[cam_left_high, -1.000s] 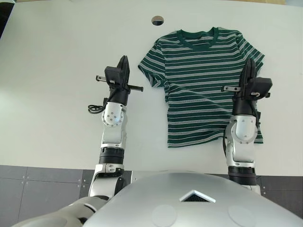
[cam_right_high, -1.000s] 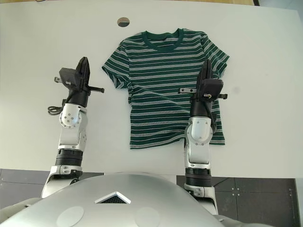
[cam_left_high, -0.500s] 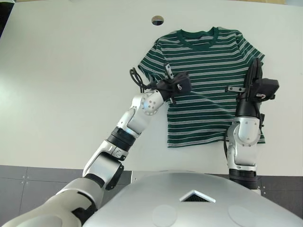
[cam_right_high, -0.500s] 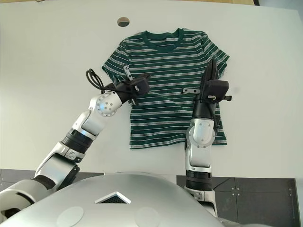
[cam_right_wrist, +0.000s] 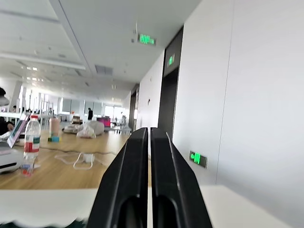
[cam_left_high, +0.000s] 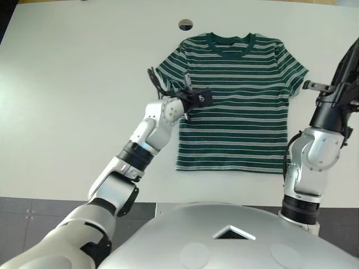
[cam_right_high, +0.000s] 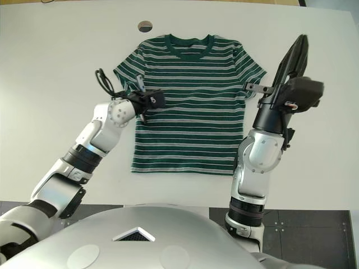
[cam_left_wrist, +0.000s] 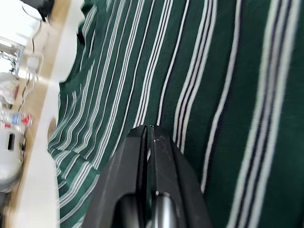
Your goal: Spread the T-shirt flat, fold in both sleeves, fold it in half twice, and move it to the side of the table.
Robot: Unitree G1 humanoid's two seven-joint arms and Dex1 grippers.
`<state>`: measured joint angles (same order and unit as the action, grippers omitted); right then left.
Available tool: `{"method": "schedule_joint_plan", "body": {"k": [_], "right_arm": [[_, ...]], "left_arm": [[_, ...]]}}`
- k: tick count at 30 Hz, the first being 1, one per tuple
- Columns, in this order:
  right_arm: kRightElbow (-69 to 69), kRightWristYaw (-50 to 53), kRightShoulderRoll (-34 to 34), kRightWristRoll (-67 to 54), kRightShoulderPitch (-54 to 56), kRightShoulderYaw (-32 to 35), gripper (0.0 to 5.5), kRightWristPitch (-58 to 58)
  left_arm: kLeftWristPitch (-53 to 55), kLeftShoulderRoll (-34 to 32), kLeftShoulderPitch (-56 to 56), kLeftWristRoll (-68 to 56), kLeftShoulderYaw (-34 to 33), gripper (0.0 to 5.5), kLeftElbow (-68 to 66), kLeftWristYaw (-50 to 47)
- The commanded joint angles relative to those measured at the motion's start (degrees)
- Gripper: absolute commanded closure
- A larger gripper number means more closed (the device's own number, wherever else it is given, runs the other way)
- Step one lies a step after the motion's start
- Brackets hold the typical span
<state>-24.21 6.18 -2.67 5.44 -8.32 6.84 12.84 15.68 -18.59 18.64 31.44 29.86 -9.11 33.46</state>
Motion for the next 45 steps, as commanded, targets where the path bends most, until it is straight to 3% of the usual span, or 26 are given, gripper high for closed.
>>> {"method": "schedule_joint_plan", "body": {"k": [1,15,18,21,25,30,33,45], "right_arm": [[-1.03,0.42,0.0,-0.36,0.92,1.33,5.4,-1.63],[2.49,-0.62,-0.01,-0.6,0.53,0.81,5.4,-1.39],[2.81,-0.81,-0.06,-0.73,0.48,0.76,5.4,-1.48],[2.8,-1.31,-0.37,-0.67,0.01,0.61,5.4,-1.38],[2.26,-1.7,-0.47,-0.64,-1.18,1.03,5.4,-1.32],[2.98,-1.63,-0.25,-0.19,-1.75,0.69,5.4,-1.25],[3.41,-1.64,-0.4,-0.21,-1.39,0.79,5.4,-1.24],[4.06,-1.33,-0.17,-0.1,-1.47,0.74,5.4,-0.77]], "left_arm": [[1.37,-6.15,-4.61,-2.71,-1.71,5.35,-0.33,5.85],[0.68,-12.9,-13.97,-8.79,-7.46,5.35,3.53,5.61],[-0.56,-9.61,-14.24,-18.55,-14.38,5.35,11.01,6.03],[1.15,-2.88,-11.72,-30.62,-25.55,5.35,16.38,0.87],[9.99,1.6,-8.67,-40.98,-36.21,4.72,15.53,-5.07],[19.72,-0.13,-4.97,-44.35,-43.78,4.01,4.64,-11.14],[20.16,-1.91,-2.5,-43.63,-44.74,3.63,-2.25,-12.84],[22.4,-6.18,3.57,-43.22,-41.86,3.63,-19.56,-8.9]]}}
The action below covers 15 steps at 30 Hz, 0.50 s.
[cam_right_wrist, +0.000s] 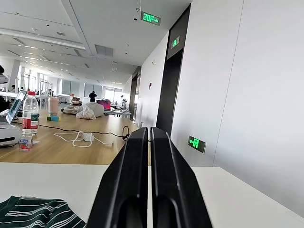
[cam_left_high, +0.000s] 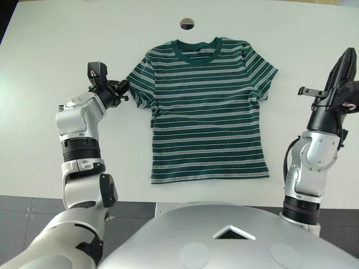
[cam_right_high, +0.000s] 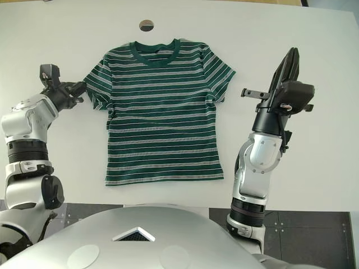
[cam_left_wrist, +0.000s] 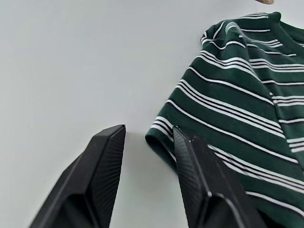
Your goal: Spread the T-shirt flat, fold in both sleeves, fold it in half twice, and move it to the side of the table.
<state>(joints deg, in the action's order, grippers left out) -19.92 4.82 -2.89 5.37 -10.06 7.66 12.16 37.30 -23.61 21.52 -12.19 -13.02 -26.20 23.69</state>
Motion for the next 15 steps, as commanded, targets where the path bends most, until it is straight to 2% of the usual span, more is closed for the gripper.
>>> {"method": "schedule_joint_plan", "body": {"k": [1,5,10,12,15], "right_arm": [[-0.24,0.04,0.06,-0.03,0.26,-0.09,5.4,-0.11],[-0.31,0.12,0.16,0.02,0.19,-0.14,5.4,-0.29],[0.01,0.25,0.24,0.08,0.2,-0.11,5.4,-0.38],[-0.12,0.31,0.31,0.06,0.13,-0.09,5.4,-0.57],[-0.05,0.27,0.31,-0.08,0.16,-0.03,5.4,-0.72]], "left_arm": [[0.94,-1.03,0.57,0.35,1.72,3.83,-2.07,1.56],[0.69,-0.8,-0.09,0.77,4.6,4.31,-0.77,3.52],[0.89,-0.69,-1.65,1.2,8.59,5.16,2.31,5.65],[1.08,-0.73,-1.94,1.25,9.39,5.36,3.01,5.9],[1.04,-0.81,-2.1,0.97,9.33,5.36,3.48,5.78]]}}
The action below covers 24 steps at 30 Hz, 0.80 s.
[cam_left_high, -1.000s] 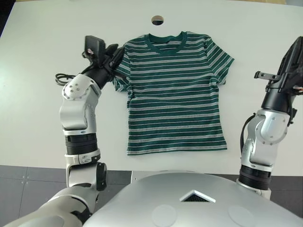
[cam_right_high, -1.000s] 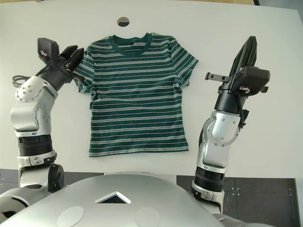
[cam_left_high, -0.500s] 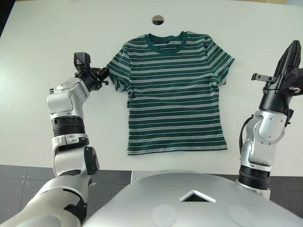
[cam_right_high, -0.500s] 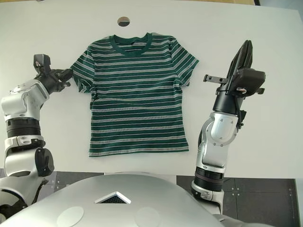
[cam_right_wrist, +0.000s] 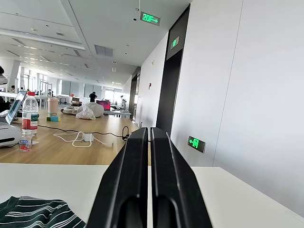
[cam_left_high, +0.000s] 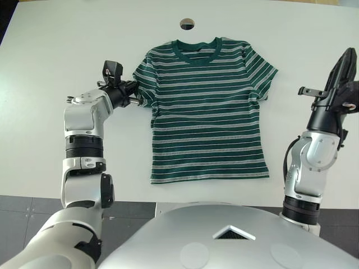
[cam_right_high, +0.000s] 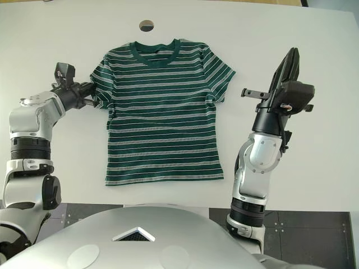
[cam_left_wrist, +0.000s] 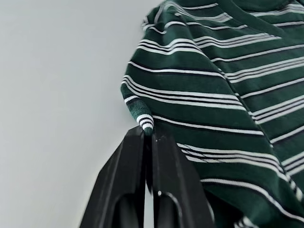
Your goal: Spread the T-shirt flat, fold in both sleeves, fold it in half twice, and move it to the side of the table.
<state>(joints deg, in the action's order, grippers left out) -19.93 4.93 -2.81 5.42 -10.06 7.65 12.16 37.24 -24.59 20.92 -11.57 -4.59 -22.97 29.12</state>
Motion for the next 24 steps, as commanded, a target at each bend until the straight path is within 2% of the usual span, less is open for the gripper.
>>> {"method": "schedule_joint_plan", "body": {"k": [1,8,12,15,20,24], "right_arm": [[-0.03,0.17,0.26,-0.16,0.13,-0.01,5.4,-0.77],[1.27,0.1,0.39,-0.42,0.37,-0.13,5.4,-0.69],[1.87,-0.31,0.3,-1.08,0.65,-0.09,5.4,-0.89],[2.95,-1.65,0.66,-4.14,1.79,-0.26,5.4,-3.77],[9.14,-8.85,-2.31,-16.46,11.65,1.46,5.4,-22.44],[21.19,-12.78,-8.19,-19.21,22.07,3.37,4.67,-33.35]], "left_arm": [[0.94,0.17,-1.39,0.21,0.67,5.36,0.68,0.2],[2.84,2.87,-0.31,-2.91,-0.52,5.36,13.84,-1.73],[5.66,5.78,0.03,-3.2,3.72,5.36,21.46,-2.7],[4.82,7.7,1.31,-1.49,7.5,5.36,20.18,-3.2],[0.69,11.19,3.92,1.82,12.08,5.36,11.97,-4.0],[-2.29,13.33,5.12,3.69,12.78,4.65,6.91,-5.29]]}}
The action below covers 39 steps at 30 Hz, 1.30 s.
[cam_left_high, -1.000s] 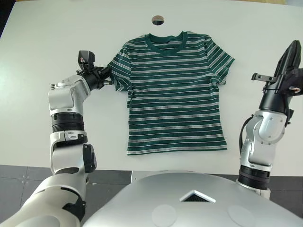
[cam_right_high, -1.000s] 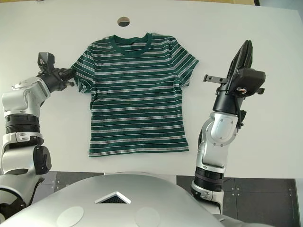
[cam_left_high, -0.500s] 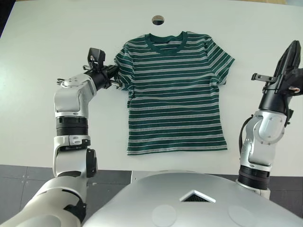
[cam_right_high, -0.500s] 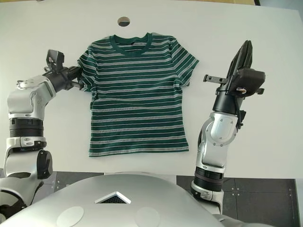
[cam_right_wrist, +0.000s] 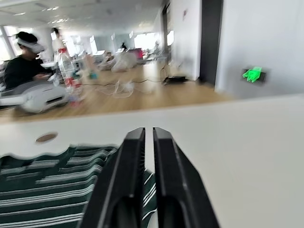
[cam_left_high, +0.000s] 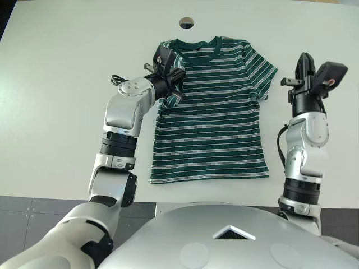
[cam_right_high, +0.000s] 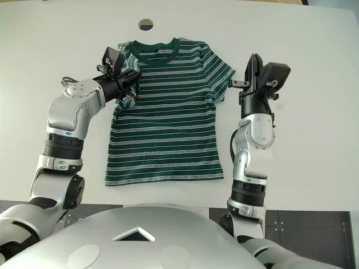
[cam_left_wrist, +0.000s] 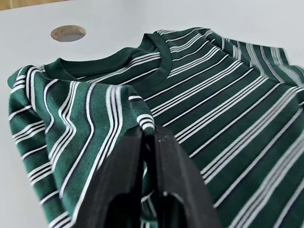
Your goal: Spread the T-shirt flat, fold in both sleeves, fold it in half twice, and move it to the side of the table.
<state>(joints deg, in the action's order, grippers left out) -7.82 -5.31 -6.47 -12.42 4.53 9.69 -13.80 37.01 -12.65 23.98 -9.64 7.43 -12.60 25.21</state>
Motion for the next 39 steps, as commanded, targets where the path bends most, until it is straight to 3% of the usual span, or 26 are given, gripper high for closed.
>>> {"method": "schedule_joint_plan", "body": {"k": [1,5,9,17,30,39], "right_arm": [[12.59,-3.26,-5.57,-1.39,9.68,1.45,4.48,-8.87],[24.63,-6.03,-8.25,1.08,15.62,-0.76,3.8,-9.61],[34.02,-7.03,-9.46,5.62,19.09,-4.16,3.21,-5.54],[44.83,-9.4,-9.9,9.14,21.47,-6.68,3.21,-2.04],[46.68,-13.7,-8.64,8.3,21.61,-7.0,5.37,0.43],[25.23,-16.17,-5.36,11.35,16.25,-15.73,5.37,-0.66]], "left_arm": [[-2.49,1.83,2.14,2.06,0.96,4.49,-4.11,-1.54],[-3.24,2.83,0.5,2.17,1.14,3.9,-2.57,-1.46],[-3.23,3.36,-2.74,1.07,0.74,3.87,5.8,-1.66],[-10.07,5.96,-6.3,-2.83,-6.3,3.87,18.56,-5.52],[-18.93,4.82,-13.99,2.99,-5.69,3.87,19.29,-10.0],[-23.33,5.41,-17.3,6.59,-4.82,3.87,16.13,-13.2]]}}
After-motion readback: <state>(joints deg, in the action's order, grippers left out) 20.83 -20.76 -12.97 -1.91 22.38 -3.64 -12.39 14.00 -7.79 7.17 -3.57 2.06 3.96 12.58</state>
